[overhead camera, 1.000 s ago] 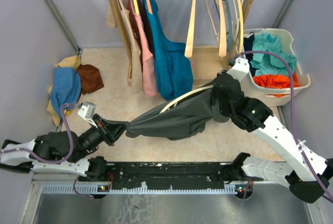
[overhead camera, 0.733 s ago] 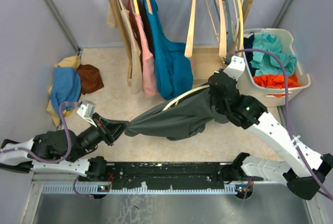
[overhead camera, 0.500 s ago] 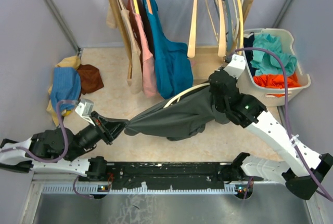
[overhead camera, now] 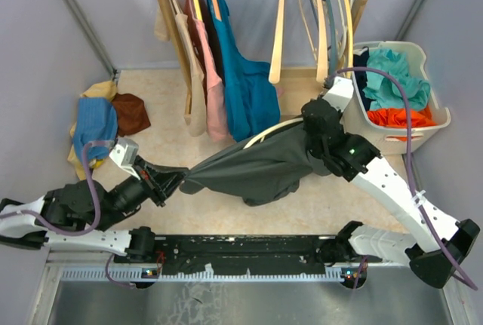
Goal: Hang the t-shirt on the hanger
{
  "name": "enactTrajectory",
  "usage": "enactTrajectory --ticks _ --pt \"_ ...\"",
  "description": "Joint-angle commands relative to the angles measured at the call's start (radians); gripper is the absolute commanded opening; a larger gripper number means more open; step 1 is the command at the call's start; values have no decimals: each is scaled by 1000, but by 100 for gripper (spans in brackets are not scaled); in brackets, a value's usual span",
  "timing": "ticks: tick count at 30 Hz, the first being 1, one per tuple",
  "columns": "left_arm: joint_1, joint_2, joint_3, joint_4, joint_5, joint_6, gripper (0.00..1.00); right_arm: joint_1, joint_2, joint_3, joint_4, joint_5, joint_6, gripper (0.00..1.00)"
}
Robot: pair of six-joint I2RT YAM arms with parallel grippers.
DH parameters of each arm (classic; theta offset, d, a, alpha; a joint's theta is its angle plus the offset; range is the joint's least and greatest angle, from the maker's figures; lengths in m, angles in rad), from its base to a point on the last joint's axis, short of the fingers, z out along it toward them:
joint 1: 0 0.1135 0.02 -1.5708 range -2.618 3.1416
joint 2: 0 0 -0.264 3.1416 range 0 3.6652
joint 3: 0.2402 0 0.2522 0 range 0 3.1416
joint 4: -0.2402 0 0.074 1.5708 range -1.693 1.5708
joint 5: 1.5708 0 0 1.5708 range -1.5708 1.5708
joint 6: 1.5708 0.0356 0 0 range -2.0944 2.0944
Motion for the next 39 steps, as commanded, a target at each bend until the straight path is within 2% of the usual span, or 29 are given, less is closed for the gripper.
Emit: enactTrajectory --ticks 1,6,12,18,22,26,30,35,39 --pt "-3 60 150 77 -33 146 3 -38 -33 -48 15 222 -68 0" --pt "-2 152 210 130 -21 207 5 22 -52 -91 65 223 -100 0" --pt "-3 215 203 155 11 194 5 89 -56 -114 113 176 -112 0" --pt "-3 264 168 92 15 100 8 91 -99 -121 127 96 -98 0" --pt "-2 319 157 38 18 37 13 93 -131 -117 117 31 -87 0" --pt "5 377 191 -24 34 -3 18 94 -166 -114 135 -94 -105 0" --pt "24 431 245 -64 106 -4 30 99 -193 -88 130 -234 -137 0" --pt "61 492 378 -120 218 42 38 107 -240 -59 143 -419 -209 0" --pt "76 525 487 -158 264 85 40 107 -286 -50 160 -608 -285 0"
